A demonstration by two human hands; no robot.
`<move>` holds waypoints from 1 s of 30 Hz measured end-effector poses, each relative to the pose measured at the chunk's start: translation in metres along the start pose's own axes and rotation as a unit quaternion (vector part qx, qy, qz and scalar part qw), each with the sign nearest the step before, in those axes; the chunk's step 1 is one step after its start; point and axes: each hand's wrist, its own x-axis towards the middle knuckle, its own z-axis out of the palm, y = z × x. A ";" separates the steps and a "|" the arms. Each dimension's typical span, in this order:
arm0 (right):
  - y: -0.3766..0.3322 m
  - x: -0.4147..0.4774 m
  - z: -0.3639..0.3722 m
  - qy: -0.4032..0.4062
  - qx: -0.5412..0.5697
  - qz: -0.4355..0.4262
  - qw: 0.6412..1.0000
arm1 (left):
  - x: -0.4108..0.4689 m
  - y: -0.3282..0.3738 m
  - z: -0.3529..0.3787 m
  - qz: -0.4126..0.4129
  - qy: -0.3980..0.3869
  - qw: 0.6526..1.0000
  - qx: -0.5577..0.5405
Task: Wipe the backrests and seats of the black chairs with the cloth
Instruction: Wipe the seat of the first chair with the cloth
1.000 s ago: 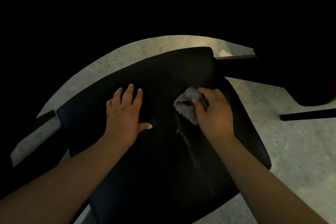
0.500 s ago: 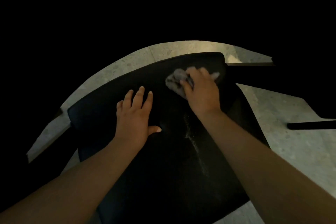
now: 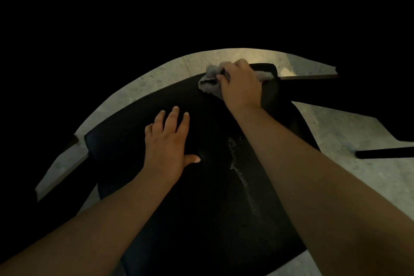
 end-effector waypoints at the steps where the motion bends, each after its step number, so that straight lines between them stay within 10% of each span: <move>1: 0.003 -0.009 0.002 -0.001 0.004 -0.005 1.000 | 0.000 0.000 0.000 0.000 0.000 1.000 -0.001; 9: 0.039 -0.144 -0.035 -0.100 0.058 -0.012 0.993 | -0.001 -0.002 -0.001 0.008 -0.002 1.000 0.000; 17: 0.036 -0.026 -0.047 0.057 -0.016 0.023 0.998 | -0.001 -0.001 0.000 0.007 0.001 1.000 0.010; 30: 0.057 -0.142 -0.046 -0.062 0.023 0.057 0.996 | -0.002 -0.001 -0.002 0.007 -0.004 1.000 0.010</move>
